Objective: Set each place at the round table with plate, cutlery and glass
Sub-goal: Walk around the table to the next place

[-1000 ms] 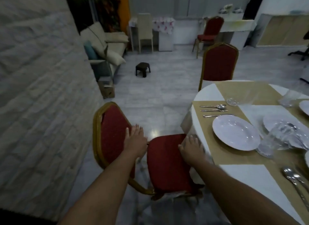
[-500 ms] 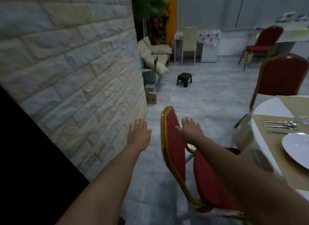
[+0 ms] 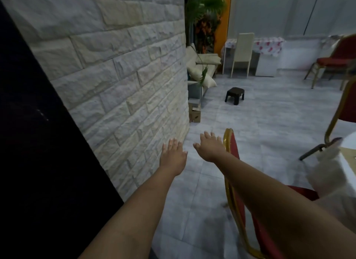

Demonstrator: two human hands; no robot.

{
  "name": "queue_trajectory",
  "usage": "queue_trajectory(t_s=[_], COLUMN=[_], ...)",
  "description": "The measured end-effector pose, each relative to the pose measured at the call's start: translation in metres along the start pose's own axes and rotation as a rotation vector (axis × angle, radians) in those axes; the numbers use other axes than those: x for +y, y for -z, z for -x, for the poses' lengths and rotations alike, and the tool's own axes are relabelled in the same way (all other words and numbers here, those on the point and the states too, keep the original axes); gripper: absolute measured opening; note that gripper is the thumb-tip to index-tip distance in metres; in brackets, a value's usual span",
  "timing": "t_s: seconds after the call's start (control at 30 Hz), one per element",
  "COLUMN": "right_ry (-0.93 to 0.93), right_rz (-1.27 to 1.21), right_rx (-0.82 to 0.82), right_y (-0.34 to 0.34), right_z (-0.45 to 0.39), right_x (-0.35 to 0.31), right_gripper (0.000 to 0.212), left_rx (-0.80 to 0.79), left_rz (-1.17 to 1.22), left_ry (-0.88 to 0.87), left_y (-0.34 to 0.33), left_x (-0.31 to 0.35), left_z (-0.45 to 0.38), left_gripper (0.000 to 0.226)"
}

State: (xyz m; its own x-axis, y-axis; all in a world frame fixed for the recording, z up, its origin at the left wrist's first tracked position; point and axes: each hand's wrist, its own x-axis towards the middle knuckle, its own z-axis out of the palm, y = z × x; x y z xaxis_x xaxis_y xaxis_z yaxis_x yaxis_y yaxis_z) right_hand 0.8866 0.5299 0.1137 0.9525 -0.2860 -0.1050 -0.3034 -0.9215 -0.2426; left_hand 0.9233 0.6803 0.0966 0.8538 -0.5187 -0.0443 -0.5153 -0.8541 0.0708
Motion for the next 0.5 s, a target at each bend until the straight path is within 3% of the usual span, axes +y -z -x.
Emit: queue_trajectory(t_s=[0.5], right_ry=[-0.046], right_rz=[0.05], right_rx=[-0.121], right_y=[0.002], right_z=[-0.174], right_x=[0.034], right_gripper=[0.065], left_rx=[-0.119], left_rz=[-0.011], left_ry=[0.022], left_y=[0.005], left_x=[-0.029], left_z=[-0.183], left_gripper=[0.057])
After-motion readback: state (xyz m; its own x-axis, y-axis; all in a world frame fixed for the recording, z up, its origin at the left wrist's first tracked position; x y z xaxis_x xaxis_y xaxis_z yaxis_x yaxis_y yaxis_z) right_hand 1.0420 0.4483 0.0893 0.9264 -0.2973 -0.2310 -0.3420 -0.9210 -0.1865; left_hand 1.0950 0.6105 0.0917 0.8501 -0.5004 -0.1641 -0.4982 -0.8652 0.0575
